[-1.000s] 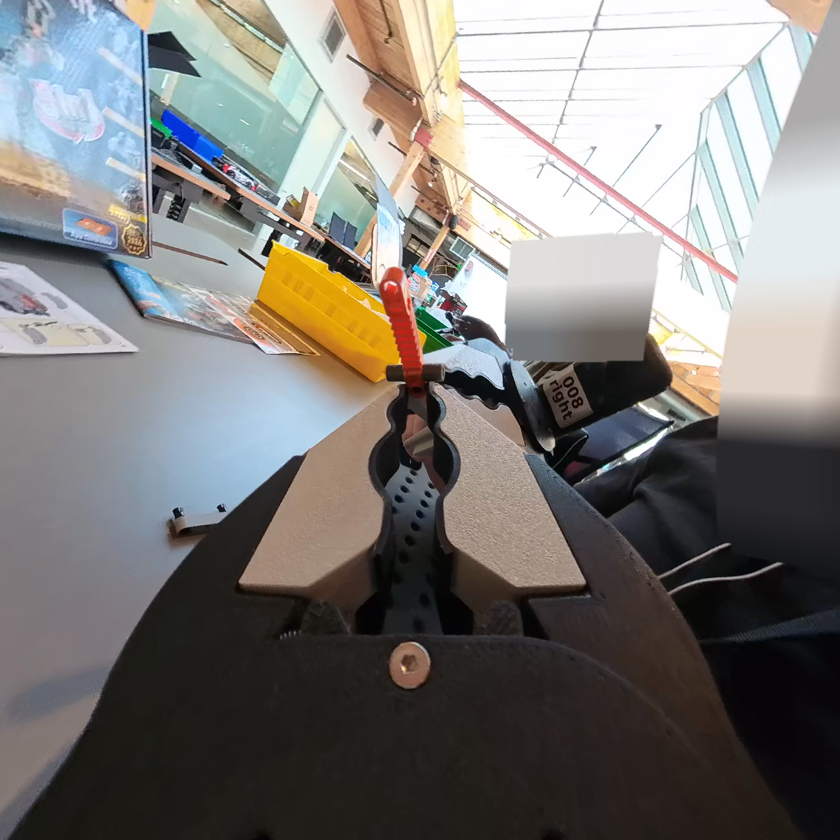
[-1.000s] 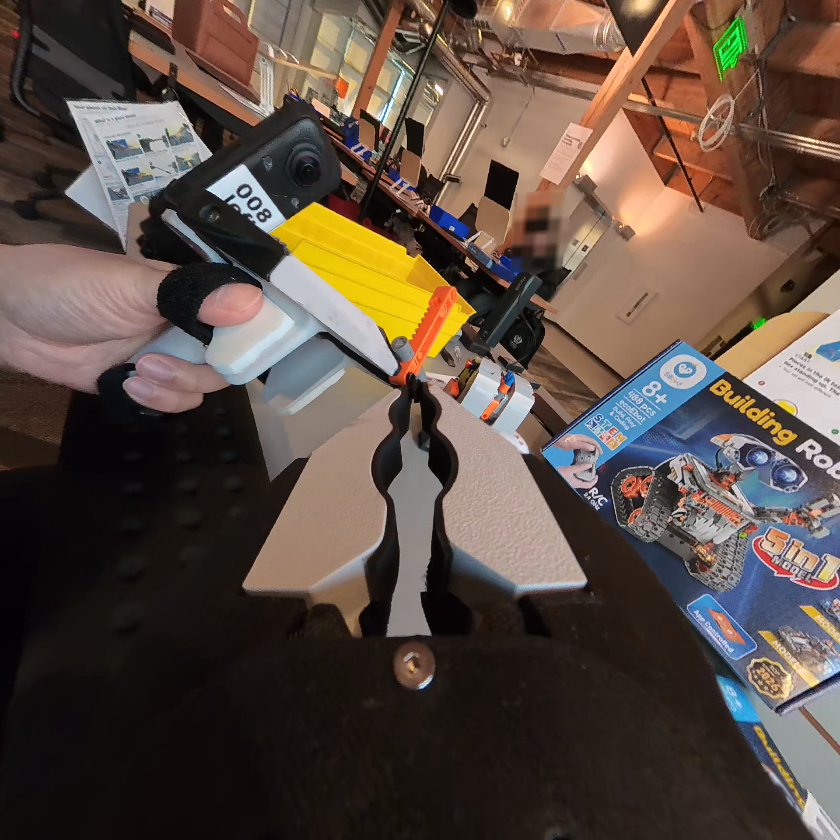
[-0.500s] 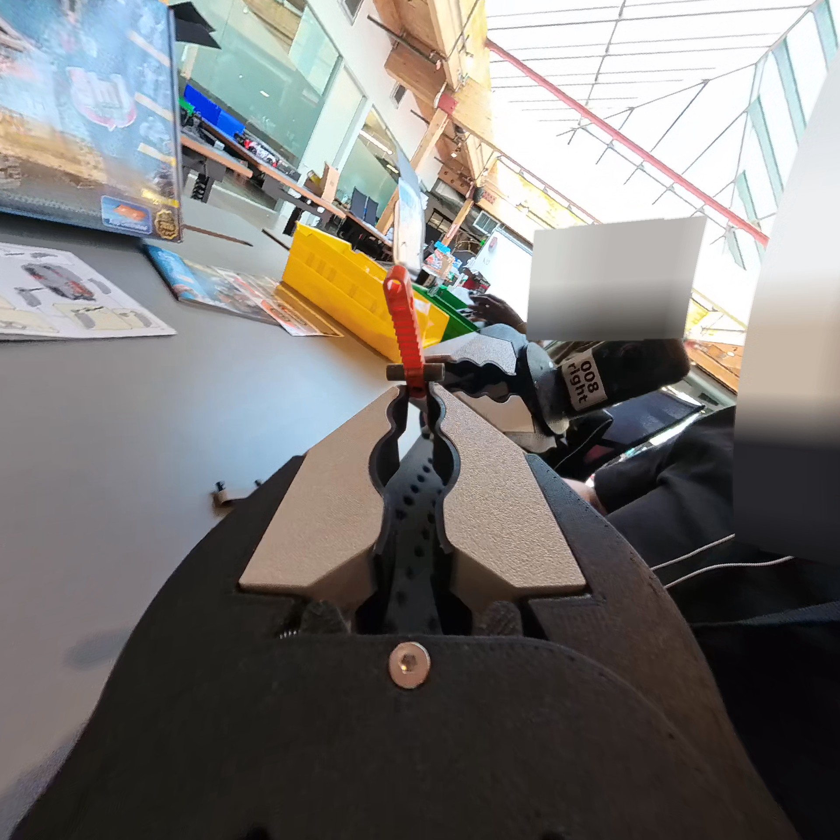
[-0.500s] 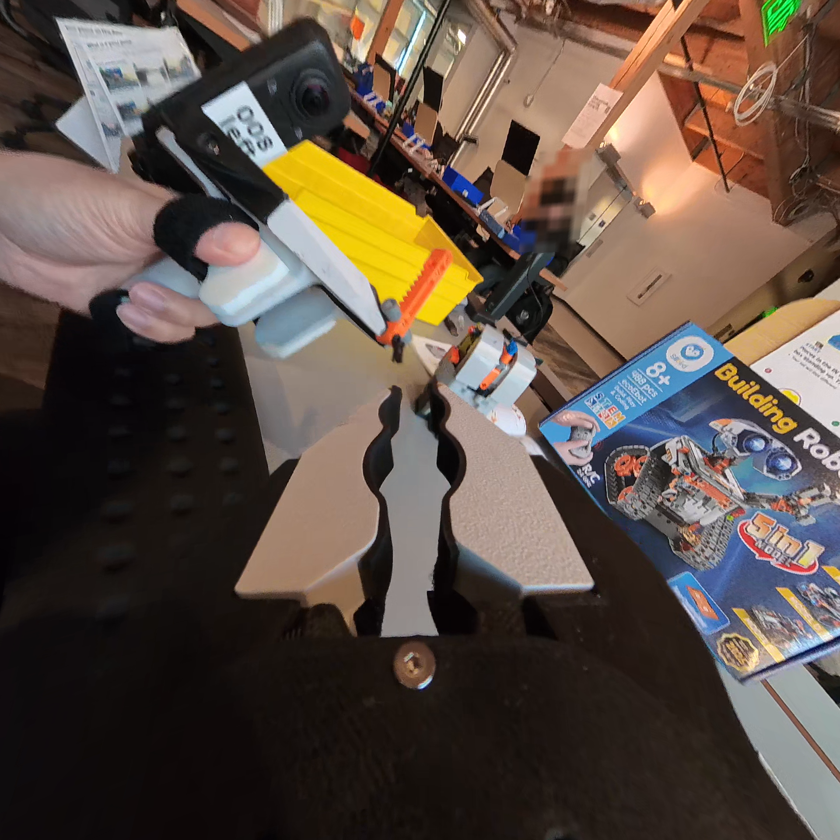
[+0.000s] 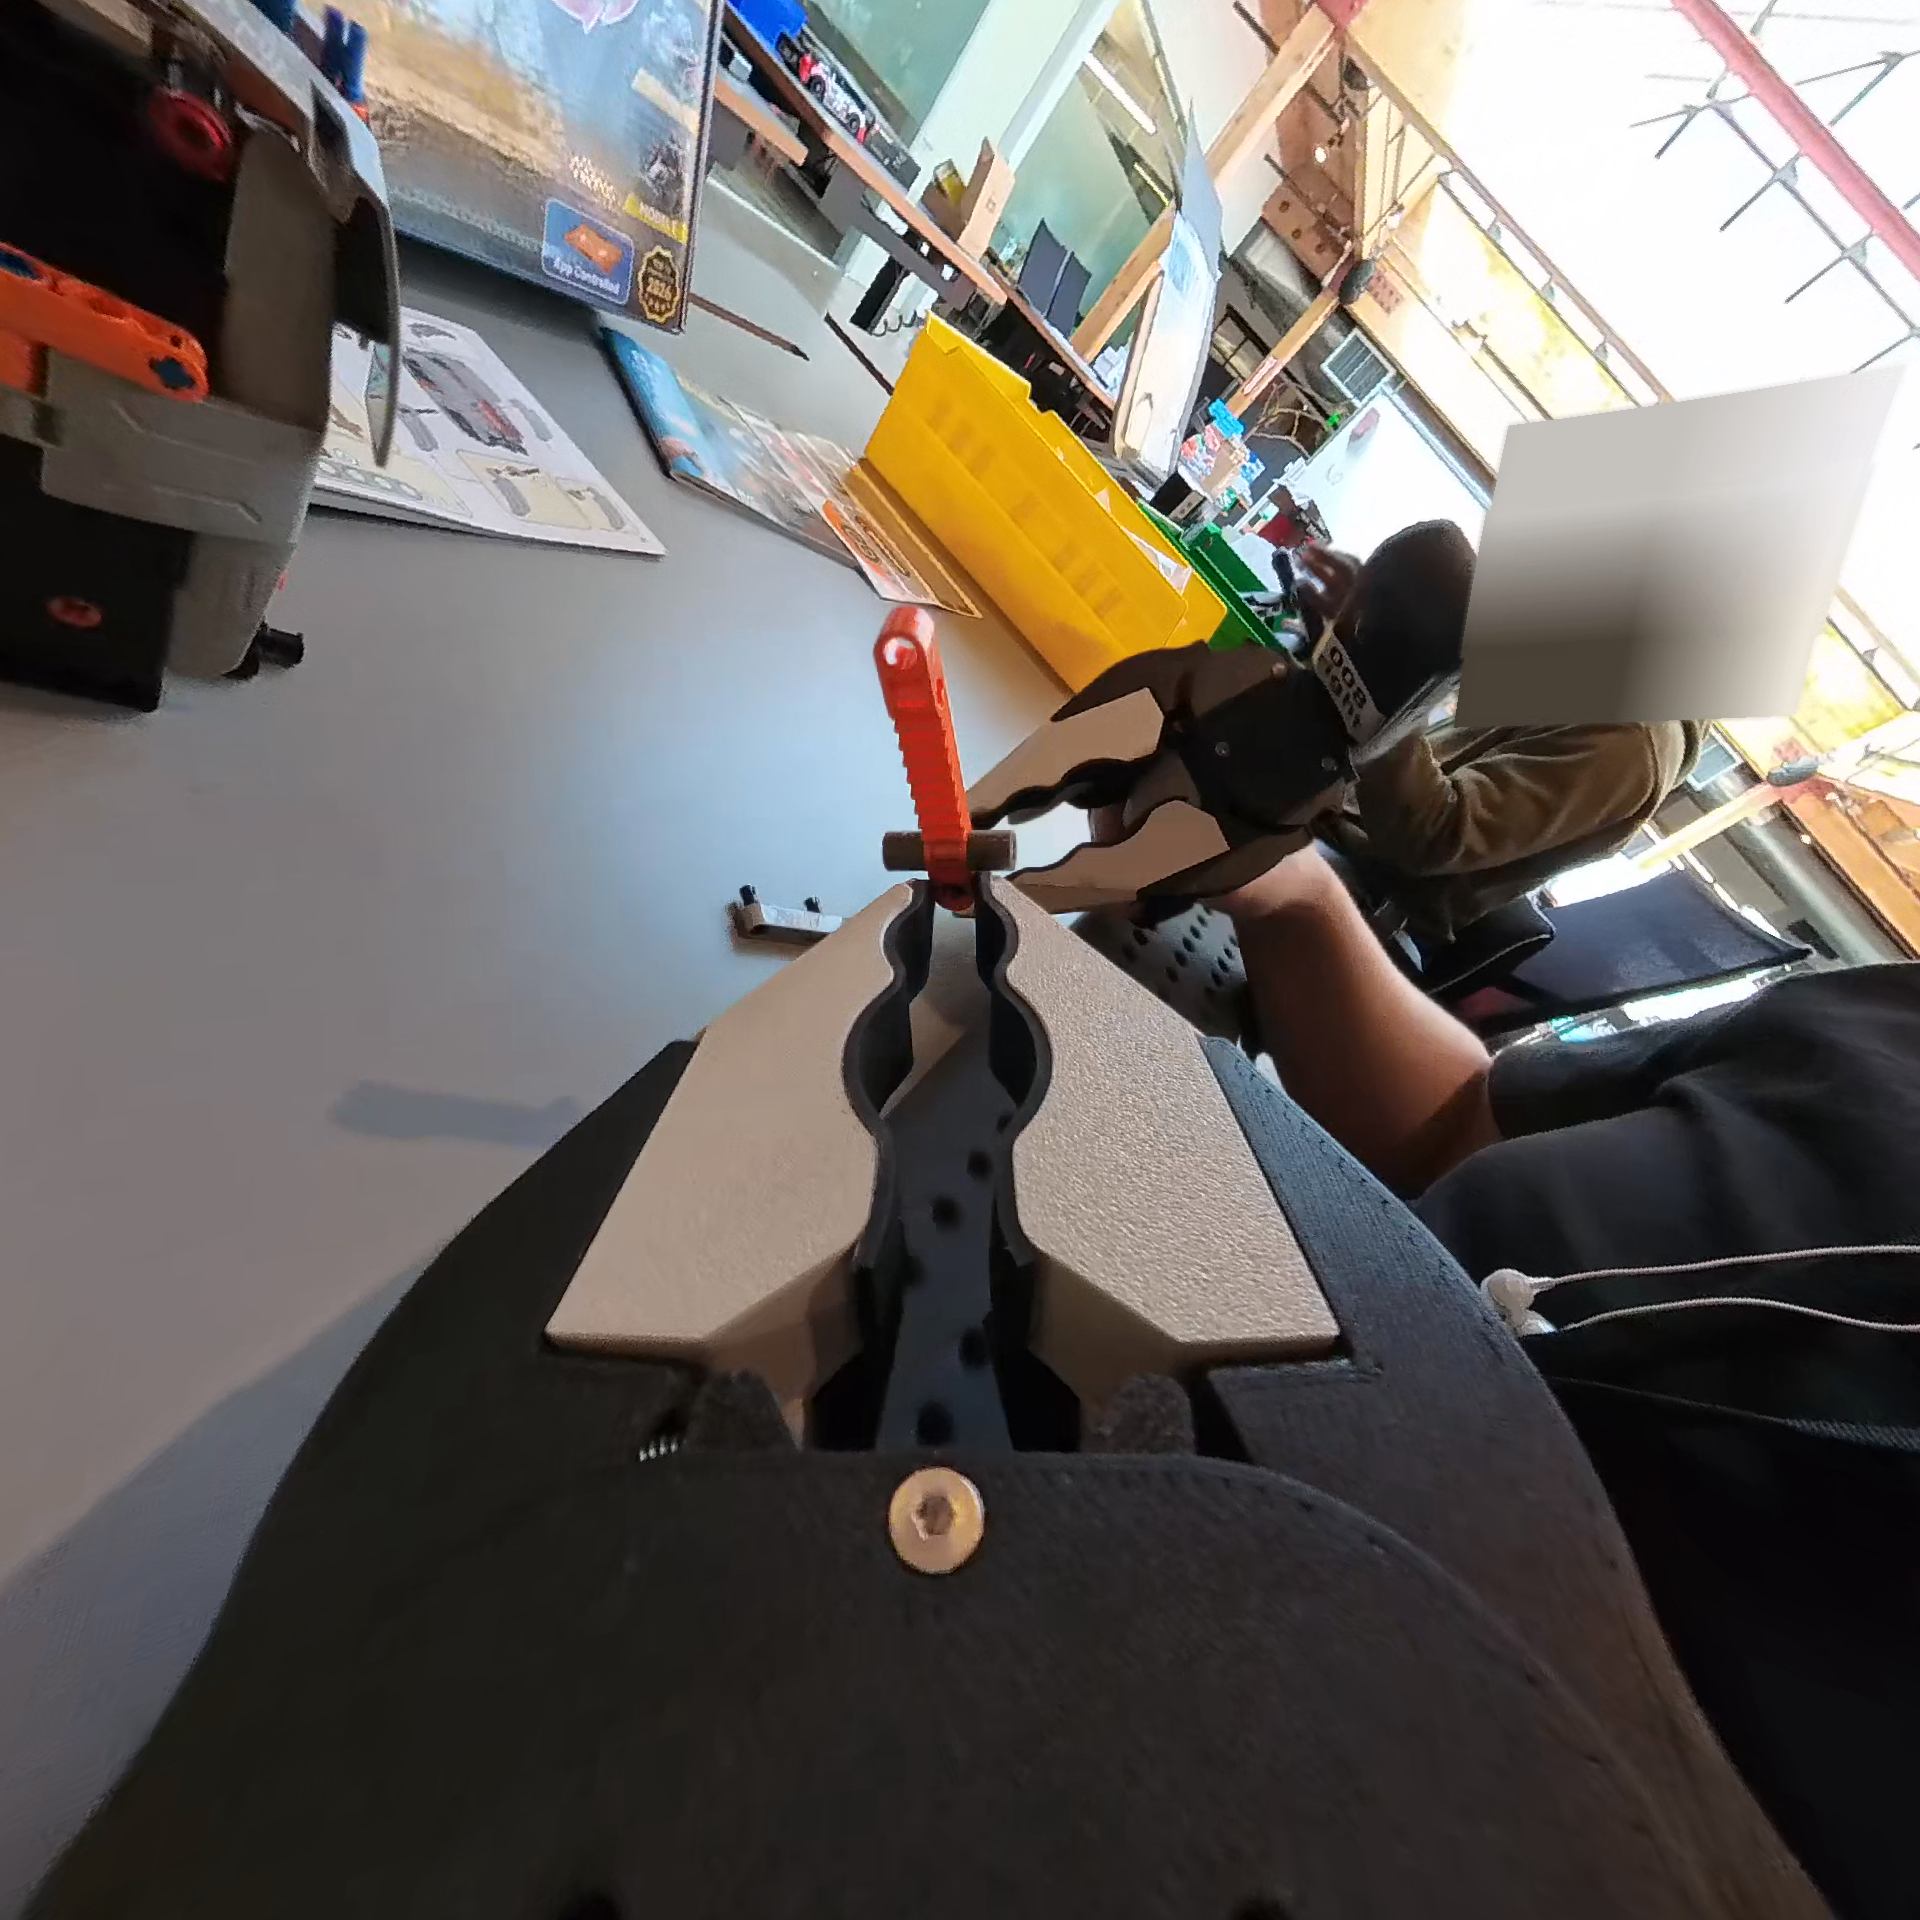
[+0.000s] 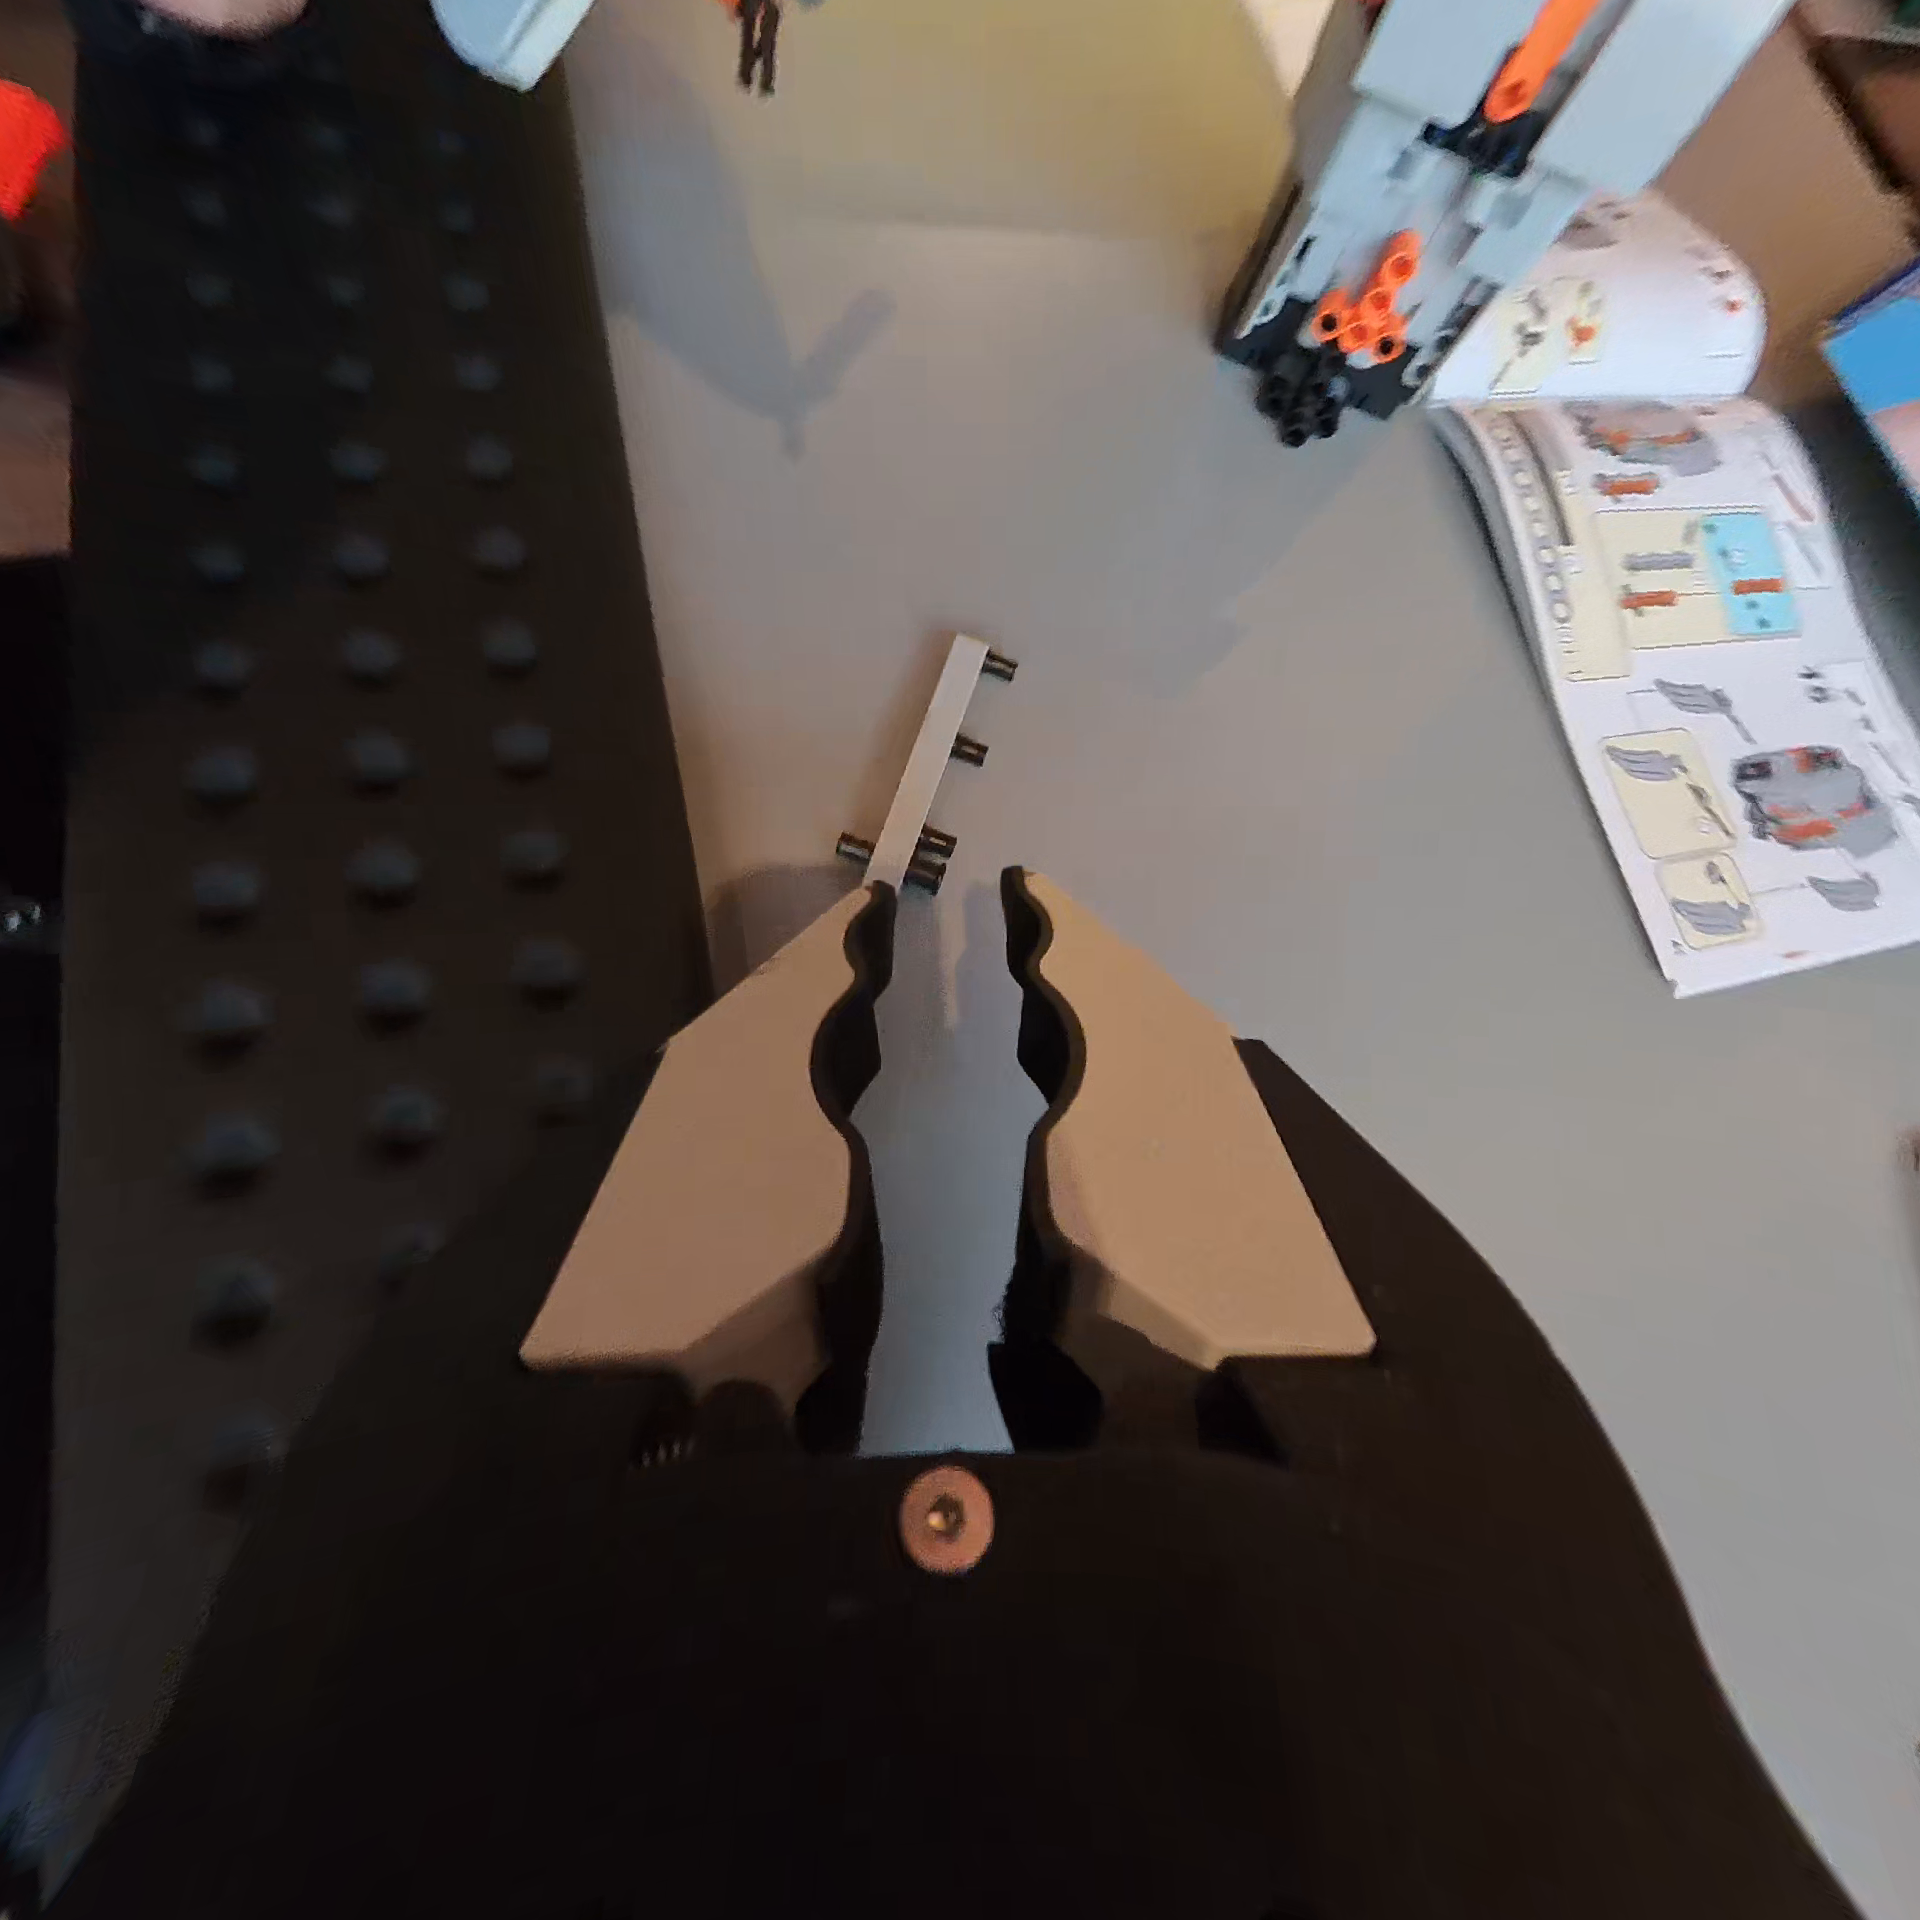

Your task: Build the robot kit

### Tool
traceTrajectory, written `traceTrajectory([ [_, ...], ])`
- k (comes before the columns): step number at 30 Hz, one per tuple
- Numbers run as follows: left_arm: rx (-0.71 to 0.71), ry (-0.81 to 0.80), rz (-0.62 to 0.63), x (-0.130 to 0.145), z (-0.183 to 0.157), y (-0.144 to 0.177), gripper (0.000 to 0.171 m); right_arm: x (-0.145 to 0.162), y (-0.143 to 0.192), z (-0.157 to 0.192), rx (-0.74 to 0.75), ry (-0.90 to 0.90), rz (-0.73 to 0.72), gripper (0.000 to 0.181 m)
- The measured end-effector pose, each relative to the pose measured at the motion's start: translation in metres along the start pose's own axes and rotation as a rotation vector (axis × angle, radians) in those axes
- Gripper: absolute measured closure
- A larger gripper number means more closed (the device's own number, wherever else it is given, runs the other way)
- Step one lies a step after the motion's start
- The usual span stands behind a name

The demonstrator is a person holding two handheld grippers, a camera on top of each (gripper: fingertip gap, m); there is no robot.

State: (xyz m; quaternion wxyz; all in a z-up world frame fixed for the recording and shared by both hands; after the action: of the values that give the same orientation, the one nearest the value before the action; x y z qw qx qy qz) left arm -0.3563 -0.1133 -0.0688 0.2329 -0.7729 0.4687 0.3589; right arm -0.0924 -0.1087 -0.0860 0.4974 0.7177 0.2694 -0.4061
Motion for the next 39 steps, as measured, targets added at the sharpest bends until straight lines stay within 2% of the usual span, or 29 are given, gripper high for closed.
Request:
traceTrajectory([
  [2, -0.002, 0.001, 0.005, 0.0, 0.001, 0.001, 0.165, 0.002, -0.002, -0.006, -0.057, -0.033, 0.034, 0.16],
  [5, -0.007, -0.008, 0.009, 0.001, 0.002, 0.002, 0.165, 0.003, -0.005, -0.008, -0.162, -0.113, 0.012, 0.16],
  [11, 0.016, 0.006, 0.027, 0.001, 0.004, 0.0, 0.165, 0.008, -0.012, -0.008, -0.201, 0.009, -0.023, 0.157],
  [19, 0.021, 0.013, 0.039, 0.002, 0.006, -0.002, 0.165, 0.015, -0.021, -0.015, -0.284, -0.076, 0.0, 0.146],
  [23, 0.016, 0.032, 0.06, 0.002, 0.009, -0.004, 0.165, 0.015, -0.022, -0.014, -0.263, -0.101, -0.01, 0.152],
  [25, 0.009, 0.049, 0.094, 0.003, 0.011, -0.006, 0.165, 0.014, -0.022, -0.014, -0.255, -0.111, -0.006, 0.16],
  [30, -0.004, 0.14, 0.241, 0.007, 0.024, -0.014, 0.165, 0.015, -0.02, -0.012, -0.236, -0.108, -0.011, 0.161],
  [36, 0.102, 0.439, 0.393, 0.006, 0.049, -0.019, 0.166, 0.018, -0.017, -0.011, -0.218, -0.112, -0.023, 0.161],
  [39, 0.066, 0.455, 0.47, 0.003, 0.062, -0.019, 0.165, 0.02, -0.015, -0.012, -0.211, -0.13, -0.036, 0.162],
])
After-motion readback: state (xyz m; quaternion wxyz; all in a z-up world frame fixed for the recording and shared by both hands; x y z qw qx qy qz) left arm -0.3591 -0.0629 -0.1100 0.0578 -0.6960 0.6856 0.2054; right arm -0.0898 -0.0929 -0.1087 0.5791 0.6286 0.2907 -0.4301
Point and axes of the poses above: each gripper's, where its closed fingertips meet, y back along the fingers, x out of its underside, z = x × y across the jaws, the point moved 10 cm from there along y, back along the fingers, and after that the axes turned 12 degrees about -z, right-handed, at the moved point
